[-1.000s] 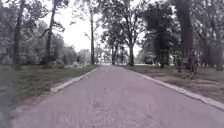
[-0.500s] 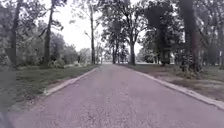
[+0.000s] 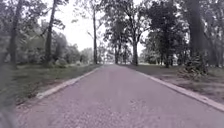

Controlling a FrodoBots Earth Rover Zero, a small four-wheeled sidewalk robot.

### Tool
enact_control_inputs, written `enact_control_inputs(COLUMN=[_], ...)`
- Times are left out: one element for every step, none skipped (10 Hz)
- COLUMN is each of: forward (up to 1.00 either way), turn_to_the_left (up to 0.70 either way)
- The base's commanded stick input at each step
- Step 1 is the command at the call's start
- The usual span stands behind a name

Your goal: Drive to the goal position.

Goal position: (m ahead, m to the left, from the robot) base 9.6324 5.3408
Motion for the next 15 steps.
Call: enact_control_inputs(forward=[0.7, 0.7, 0.7, 0.7, 0.7, 0.7, 0.7, 0.7, 0.7, 0.7, 0.7, 0.7, 0.7, 0.7, 0.7], turn_to_the_left=[0.01, 0.01, 0.01, 0.01, 0.01, 0.01, 0.01, 0.01, 0.0, 0.01, 0.01, 0.01, 0.01, 0.01, 0.01])
